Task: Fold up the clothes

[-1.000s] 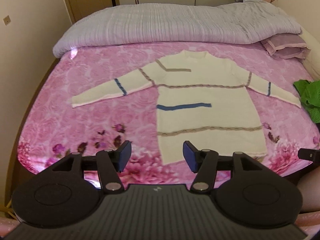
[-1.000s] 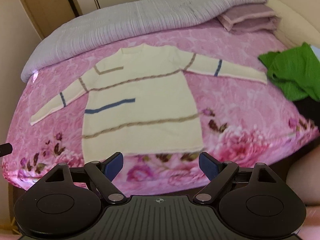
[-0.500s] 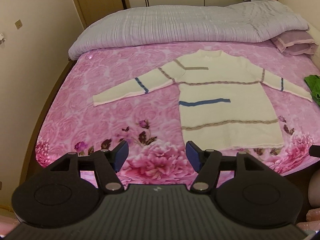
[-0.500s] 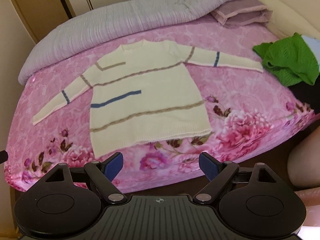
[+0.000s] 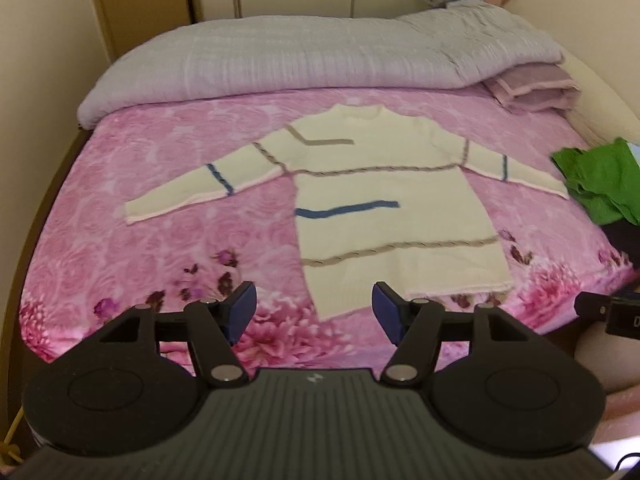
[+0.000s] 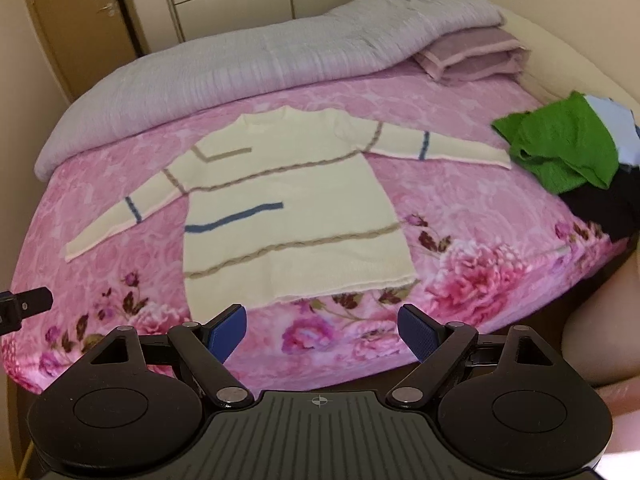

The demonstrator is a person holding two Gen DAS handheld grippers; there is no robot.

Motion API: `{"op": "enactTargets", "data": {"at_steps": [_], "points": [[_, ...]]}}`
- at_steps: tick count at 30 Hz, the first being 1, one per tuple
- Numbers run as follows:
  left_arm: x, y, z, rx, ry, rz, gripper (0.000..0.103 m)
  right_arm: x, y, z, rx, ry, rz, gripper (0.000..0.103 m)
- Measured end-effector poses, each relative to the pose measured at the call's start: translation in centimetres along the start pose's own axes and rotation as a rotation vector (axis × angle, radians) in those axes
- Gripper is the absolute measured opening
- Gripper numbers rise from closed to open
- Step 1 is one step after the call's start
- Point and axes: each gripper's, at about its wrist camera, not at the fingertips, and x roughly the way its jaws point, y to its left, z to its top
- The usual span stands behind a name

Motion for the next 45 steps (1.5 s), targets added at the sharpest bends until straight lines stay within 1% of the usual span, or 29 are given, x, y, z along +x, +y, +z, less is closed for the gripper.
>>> {"op": "enactTargets", "data": {"at_steps": [2,8,17,25,32,40,45], "points": [[0.4,-1.0,0.0,0.025,0.015,0.006,0.06,0.2,-0.6,-0.1,0.004,0.019,-0.015,0.086],[1.7,-3.4,-0.4,0.079,0.066,-0.011,0.06,1.1,-1.4,-0.5,0.01,0.072,-0.036,0.086],[2.7,-5.4,0.0,0.101,0.094,-0.021,0.06,1.6,-3.2,-0.6,0.025,0.106,-0.051,0.086],[3.3,-6.5,1.6,0.089,0.095,-0.01,0.06,2.3,-3.2,1.2,-0.008,0.103,-0.053,0.086],[4.2,-8.2,2.9,0.074,0.104,0.001,0.06,3.3,-4.6,2.9,-0.027,0.119,-0.046,0.086],[5.8,-12.0,5.2,0.036,0.117,0.018,0.06,5.1,-7.8,6.1,-0.063,0.144,-0.034,0.086],[6.9,-13.8,6.3,-0.019,0.119,0.033,0.06,6.4,-9.6,8.6,-0.105,0.141,-0.024,0.086]]}}
